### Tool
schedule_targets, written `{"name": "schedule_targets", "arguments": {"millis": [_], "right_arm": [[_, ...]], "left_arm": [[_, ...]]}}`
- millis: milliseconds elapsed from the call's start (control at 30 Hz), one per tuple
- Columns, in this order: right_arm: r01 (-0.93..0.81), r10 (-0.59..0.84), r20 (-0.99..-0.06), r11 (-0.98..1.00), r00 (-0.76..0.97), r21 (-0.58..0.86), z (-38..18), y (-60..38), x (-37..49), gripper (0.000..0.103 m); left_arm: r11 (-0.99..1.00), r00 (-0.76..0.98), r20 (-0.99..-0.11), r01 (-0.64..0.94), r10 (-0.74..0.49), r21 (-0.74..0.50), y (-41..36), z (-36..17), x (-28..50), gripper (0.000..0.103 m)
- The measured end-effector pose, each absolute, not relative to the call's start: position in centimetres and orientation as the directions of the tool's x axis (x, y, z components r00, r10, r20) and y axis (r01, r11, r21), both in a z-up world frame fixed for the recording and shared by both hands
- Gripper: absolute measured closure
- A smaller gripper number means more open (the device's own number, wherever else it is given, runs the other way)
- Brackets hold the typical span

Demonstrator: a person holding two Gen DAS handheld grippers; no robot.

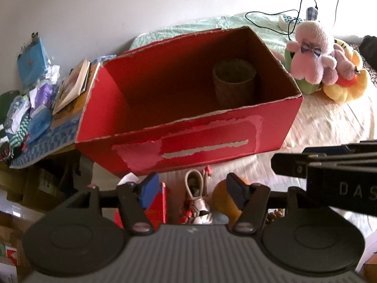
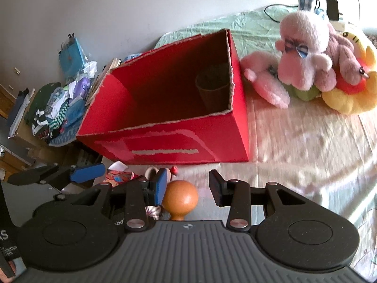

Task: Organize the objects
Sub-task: 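Withdraw the right gripper and move it to the brown pinecone, then grasp the brown pinecone with the right gripper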

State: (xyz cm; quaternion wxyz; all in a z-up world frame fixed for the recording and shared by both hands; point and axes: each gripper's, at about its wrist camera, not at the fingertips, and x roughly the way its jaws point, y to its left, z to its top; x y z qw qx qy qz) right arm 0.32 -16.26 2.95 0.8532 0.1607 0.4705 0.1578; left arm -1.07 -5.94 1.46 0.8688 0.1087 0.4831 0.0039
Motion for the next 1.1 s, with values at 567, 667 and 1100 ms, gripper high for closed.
{"name": "schedule_targets", "arguments": {"millis": [567, 667, 1100], "right_arm": [[-0.134, 0.486, -0.762, 0.868, 0.427, 0.478, 1.1, -19.6, 1.4, 0.060], [-0.140, 0.492, -0.765, 0.866, 0.415, 0.480, 0.8, -20.0, 1.3, 0.060], [-0.095, 0.559, -0.762, 0.822, 0.327, 0.562, -1.8, -21.9, 1.4, 0.055]], "left_arm": [[0.978, 0.479, -0.865, 0.055, 0.151, 0.202, -7.9, -0.1, -1.3, 0.033], [0.980, 0.463, -0.874, 0.044, 0.150, 0.192, -8.1, -0.4, -1.3, 0.033], [0.993, 0.436, -0.900, 0.086, 0.031, 0.076, -7.8, -1.2, -2.6, 0.037]]}}
